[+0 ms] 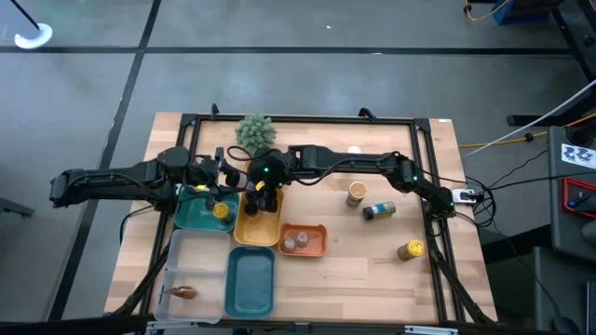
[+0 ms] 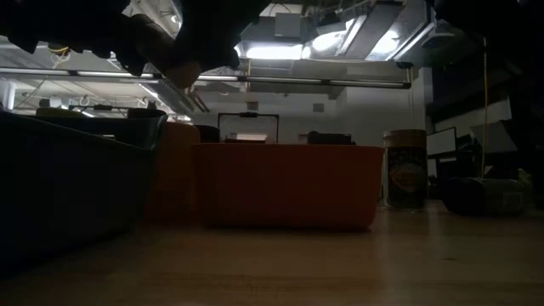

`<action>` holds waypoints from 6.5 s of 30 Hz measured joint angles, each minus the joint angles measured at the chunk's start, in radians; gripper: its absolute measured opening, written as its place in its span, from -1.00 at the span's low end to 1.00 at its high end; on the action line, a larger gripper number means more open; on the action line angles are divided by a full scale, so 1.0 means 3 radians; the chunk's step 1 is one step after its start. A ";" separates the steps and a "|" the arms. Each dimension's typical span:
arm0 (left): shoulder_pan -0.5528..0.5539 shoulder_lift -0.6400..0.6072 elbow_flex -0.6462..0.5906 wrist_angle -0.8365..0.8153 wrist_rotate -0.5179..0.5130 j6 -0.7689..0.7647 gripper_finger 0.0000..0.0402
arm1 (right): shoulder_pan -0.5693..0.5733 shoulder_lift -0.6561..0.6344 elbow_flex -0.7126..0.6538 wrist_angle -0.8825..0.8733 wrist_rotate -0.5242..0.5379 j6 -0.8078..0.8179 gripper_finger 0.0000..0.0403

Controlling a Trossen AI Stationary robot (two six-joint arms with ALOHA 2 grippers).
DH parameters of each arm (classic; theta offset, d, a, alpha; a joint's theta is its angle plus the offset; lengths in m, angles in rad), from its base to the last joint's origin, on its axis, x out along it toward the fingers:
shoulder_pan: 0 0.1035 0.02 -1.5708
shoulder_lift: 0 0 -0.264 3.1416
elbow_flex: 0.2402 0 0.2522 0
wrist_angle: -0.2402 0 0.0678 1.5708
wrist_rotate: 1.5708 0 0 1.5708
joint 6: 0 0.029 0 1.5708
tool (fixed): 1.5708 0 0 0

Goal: Sort spices by type
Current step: Put the black seasoning bottle into the bottom yellow bin, then put the white seasoning bottle into the top transparent bin

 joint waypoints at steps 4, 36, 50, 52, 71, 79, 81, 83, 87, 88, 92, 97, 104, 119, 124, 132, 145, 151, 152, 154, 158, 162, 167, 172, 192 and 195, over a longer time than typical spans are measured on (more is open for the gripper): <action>-0.0001 0.0001 0.0000 -0.0026 -0.0002 -0.0098 -0.01 | 0.0000 0.0000 0.0001 -0.0013 0.0037 -0.0012 0.27; -0.1551 0.0733 0.0206 -0.0325 -0.0708 -0.0634 -0.01 | 0.0022 -0.0346 0.0004 -0.1189 0.0115 0.0256 0.53; -0.1705 0.1154 0.0214 -0.0451 -0.0923 -0.0691 0.01 | 0.0262 -0.0318 -0.0001 -0.1063 0.0120 0.0354 0.53; -0.1705 0.1243 0.0214 -0.0457 -0.0926 -0.0691 0.01 | 0.0320 -0.0300 0.0000 -0.0995 0.0121 0.0353 0.53; -0.1704 0.1863 0.0214 -0.0371 -0.1006 -0.0672 0.02 | 0.0703 -0.0105 -0.0001 -0.0697 0.0121 0.0357 0.53; -0.1704 0.1893 0.0215 -0.0350 -0.1006 -0.0682 0.12 | 0.0740 -0.0106 -0.0001 -0.0701 0.0115 0.0362 0.53; -0.1704 0.1893 0.0215 -0.0352 -0.0999 -0.0689 0.14 | 0.0740 -0.0106 -0.0001 -0.0702 0.0120 0.0362 0.53; -0.1703 0.1893 0.0215 -0.0356 -0.0961 -0.0691 0.15 | 0.0740 -0.0106 -0.0001 -0.0700 0.0117 0.0362 0.53; -0.1703 0.1893 0.0215 -0.0363 -0.0856 -0.0709 0.17 | 0.0741 -0.0106 -0.0001 -0.0701 0.0116 0.0361 0.53; -0.1703 0.1893 0.0215 -0.0360 -0.0852 -0.0740 0.18 | 0.0740 -0.0106 -0.0001 -0.0702 0.0114 0.0361 0.53; -0.1703 0.1893 0.0215 -0.0362 -0.0843 -0.0829 0.22 | 0.0740 -0.0106 -0.0001 -0.0707 0.0114 0.0361 0.53; -0.1703 0.1893 0.0215 -0.0361 -0.0842 -0.0843 0.27 | 0.0740 -0.0107 -0.0001 -0.0728 0.0113 0.0361 0.53; -0.1703 0.1824 0.0215 -0.0382 -0.0839 -0.0855 0.26 | 0.0740 -0.0107 -0.0001 -0.0829 0.0117 0.0360 0.53; -0.1703 0.1371 0.0215 -0.0779 -0.0837 -0.0929 0.25 | 0.0739 -0.0108 -0.0001 -0.1031 0.0122 0.0359 0.53; -0.1703 0.1205 0.0215 -0.0816 -0.0837 -0.0935 0.25 | 0.0731 -0.0130 -0.0001 -0.1157 0.0125 0.0360 0.53; -0.1703 0.0943 0.0215 -0.0811 -0.0837 -0.0898 0.25 | 0.0643 -0.0256 0.0003 -0.1507 0.0474 0.0441 0.53; -0.1692 0.0418 0.0214 -0.0816 -0.0870 -0.0619 0.25 | 0.0358 -0.0618 0.0004 -0.2128 0.0776 0.0514 0.53; -0.1690 0.0160 0.0214 -0.0810 -0.0989 -0.0562 0.25 | 0.0179 -0.0787 0.0004 -0.2490 0.1064 0.0526 0.53; -0.1690 0.0121 0.0214 -0.0811 -0.1006 -0.0562 0.25 | 0.0139 -0.0819 0.0004 -0.2468 0.1067 0.0527 0.53; -0.1690 0.0056 0.0214 -0.0809 -0.1034 -0.0560 0.25 | 0.0055 -0.0866 0.0004 -0.2472 0.1038 0.0497 0.53; -0.1690 -0.0037 0.0214 -0.0834 -0.1054 -0.0562 0.25 | -0.0125 -0.0920 0.0001 -0.2471 0.1001 0.0374 0.53; -0.1690 -0.0107 0.0214 -0.0836 -0.1055 -0.0562 0.25 | -0.0324 -0.0935 0.0000 -0.2470 0.0859 0.0251 0.53; -0.1690 -0.0159 0.0214 -0.0864 -0.1057 -0.0562 0.25 | -0.0552 -0.0963 -0.0001 -0.2470 0.0662 0.0069 0.53; -0.1690 -0.0177 0.0214 -0.0927 -0.1132 -0.0579 0.25 | -0.0819 -0.1031 0.0000 -0.2469 0.0658 -0.0021 0.53; -0.1690 -0.0175 0.0214 -0.0932 -0.1321 -0.0735 0.25 | -0.1448 -0.1575 -0.1890 -0.1814 0.0419 -0.0104 0.53; -0.1690 -0.0175 0.0214 -0.0939 -0.1321 -0.0729 0.25 | -0.1469 -0.1844 -0.2404 -0.1340 0.0351 -0.0104 0.53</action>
